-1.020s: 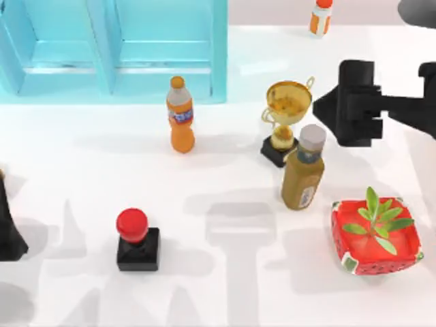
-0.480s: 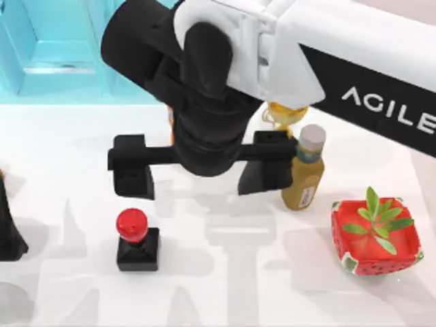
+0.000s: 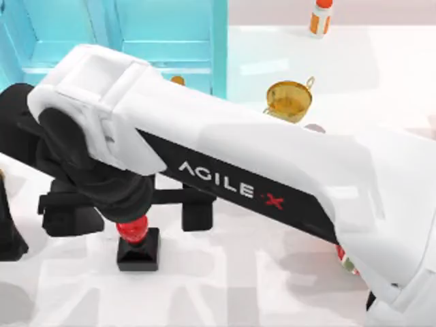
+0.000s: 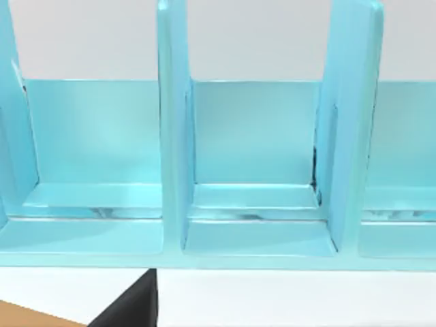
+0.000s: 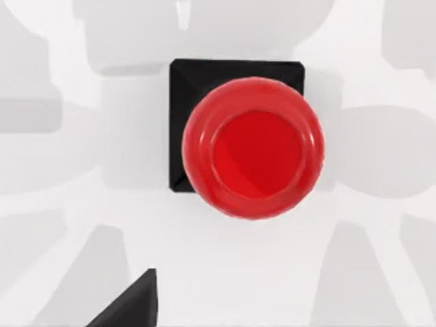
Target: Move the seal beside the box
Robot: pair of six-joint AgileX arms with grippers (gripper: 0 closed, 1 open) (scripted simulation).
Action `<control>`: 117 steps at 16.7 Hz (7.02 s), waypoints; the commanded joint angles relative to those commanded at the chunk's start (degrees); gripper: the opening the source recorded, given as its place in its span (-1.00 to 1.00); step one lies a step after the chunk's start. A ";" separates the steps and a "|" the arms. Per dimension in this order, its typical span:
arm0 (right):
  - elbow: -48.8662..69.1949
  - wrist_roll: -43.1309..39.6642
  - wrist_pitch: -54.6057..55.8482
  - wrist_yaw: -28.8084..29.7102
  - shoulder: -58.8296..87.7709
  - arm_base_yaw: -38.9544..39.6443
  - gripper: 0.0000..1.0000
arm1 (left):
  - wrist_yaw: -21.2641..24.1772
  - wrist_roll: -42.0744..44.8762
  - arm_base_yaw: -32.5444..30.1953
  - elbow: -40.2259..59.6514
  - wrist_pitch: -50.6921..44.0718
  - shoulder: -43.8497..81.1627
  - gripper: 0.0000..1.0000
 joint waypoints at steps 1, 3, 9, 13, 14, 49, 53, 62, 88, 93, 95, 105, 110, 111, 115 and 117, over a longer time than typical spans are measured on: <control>2.48 0.91 -0.32 0.92 1.27 0.47 1.00 | 0.00 0.00 0.00 0.00 0.00 0.00 1.00; 6.24 2.13 -0.58 2.31 2.94 1.06 1.00 | 0.00 0.00 0.00 0.00 0.00 0.00 1.00; 7.58 2.53 -0.61 2.82 3.45 1.24 1.00 | 0.00 0.00 0.00 0.00 0.00 0.00 1.00; 5.17 1.93 1.74 2.74 3.16 0.65 1.00 | 0.00 0.00 0.00 0.00 0.00 0.00 1.00; 3.21 1.63 3.69 2.71 3.12 0.39 1.00 | 0.00 0.00 0.00 0.00 0.00 0.00 1.00; -14.27 -0.44 21.98 2.42 3.37 -1.59 -1.00 | 0.00 0.00 0.00 0.00 0.00 0.00 1.00; -8.09 -0.19 16.55 2.59 3.67 -1.77 -1.00 | 0.00 0.00 0.00 0.00 0.00 0.00 1.00; -1.96 -0.45 10.43 2.41 3.97 -1.60 -1.00 | 0.00 0.00 0.00 0.00 0.00 0.00 1.00; -62.07 -46.24 10.00 -0.53 -62.21 -32.84 -1.00 | 0.00 0.00 0.00 0.00 0.00 0.00 1.00; -71.64 -49.01 10.10 -3.48 -72.13 -39.96 -1.00 | 0.00 0.00 0.00 0.00 0.00 0.00 1.00; -76.21 -49.44 10.28 -5.20 -76.75 -43.31 -1.00 | 0.00 0.00 0.00 0.00 0.00 0.00 1.00; -84.16 -48.73 12.87 -9.46 -84.65 -49.32 -1.00 | 0.00 0.00 0.00 0.00 0.00 0.00 1.00; -88.77 -49.00 17.95 -9.56 -84.48 -49.63 -1.00 | 0.00 0.00 0.00 0.00 0.00 0.00 1.00; -89.76 -49.05 19.03 -9.59 -84.40 -49.69 -1.00 | 0.00 0.00 0.00 0.00 0.00 0.00 1.00; -93.99 -49.26 23.69 -9.66 -84.07 -49.94 -1.00 | 0.00 0.00 0.00 0.00 0.00 0.00 1.00; -96.93 -49.35 26.85 -9.66 -83.93 -50.08 -1.00 | 0.00 0.00 0.00 0.00 0.00 0.00 1.00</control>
